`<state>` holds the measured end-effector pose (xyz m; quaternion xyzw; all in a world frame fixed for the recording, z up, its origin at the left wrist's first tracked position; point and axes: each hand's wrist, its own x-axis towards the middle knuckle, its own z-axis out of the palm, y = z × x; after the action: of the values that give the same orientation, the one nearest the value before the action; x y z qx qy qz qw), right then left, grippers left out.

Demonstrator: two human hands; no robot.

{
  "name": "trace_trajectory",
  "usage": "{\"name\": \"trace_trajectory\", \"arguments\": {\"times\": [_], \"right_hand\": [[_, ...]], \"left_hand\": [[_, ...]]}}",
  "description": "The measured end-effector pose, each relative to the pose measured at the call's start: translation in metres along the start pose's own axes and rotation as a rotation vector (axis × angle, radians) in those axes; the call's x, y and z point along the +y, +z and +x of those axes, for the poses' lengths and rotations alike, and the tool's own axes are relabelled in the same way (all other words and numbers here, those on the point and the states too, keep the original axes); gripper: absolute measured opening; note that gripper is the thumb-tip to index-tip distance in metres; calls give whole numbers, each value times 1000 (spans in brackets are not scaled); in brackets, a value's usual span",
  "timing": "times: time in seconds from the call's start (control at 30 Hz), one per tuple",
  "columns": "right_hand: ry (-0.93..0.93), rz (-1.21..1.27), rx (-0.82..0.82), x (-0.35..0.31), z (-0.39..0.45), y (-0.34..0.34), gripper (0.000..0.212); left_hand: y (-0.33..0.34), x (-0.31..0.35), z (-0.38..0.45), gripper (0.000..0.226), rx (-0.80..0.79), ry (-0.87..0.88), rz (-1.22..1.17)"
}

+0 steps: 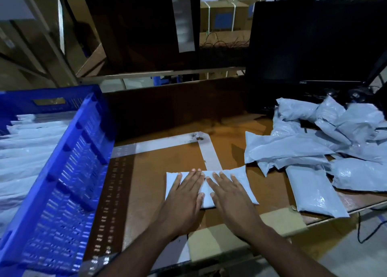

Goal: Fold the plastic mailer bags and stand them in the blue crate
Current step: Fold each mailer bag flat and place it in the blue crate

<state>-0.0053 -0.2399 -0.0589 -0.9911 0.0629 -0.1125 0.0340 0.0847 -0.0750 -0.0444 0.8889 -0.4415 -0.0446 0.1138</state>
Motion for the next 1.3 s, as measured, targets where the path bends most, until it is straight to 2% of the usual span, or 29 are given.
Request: {"name": "trace_trajectory", "arguments": {"times": [0.07,0.2,0.33,0.43,0.63,0.77,1.3], "right_hand": [[25,40,-67,-1,1,-4,54],[24,153,-170,1,6,-17,66],[46,186,-171,-2,-1,-21,73],[82,200,-200,5,1,-22,58],[112,91,-184,18,-6,-27,73],[182,143,-190,21,-11,-27,82],[262,261,-177,25,-24,-28,100]], "left_hand": [[1,-1,0,67,10,-12,-20],[3,-5,3,78,15,-2,1],[5,-1,-3,67,22,-5,-34],[4,-6,-6,76,48,-83,-65],[0,-11,-18,84,97,-177,-19],[-2,-11,-21,89,88,-200,14],[-1,-15,-24,92,28,-200,74]]}}
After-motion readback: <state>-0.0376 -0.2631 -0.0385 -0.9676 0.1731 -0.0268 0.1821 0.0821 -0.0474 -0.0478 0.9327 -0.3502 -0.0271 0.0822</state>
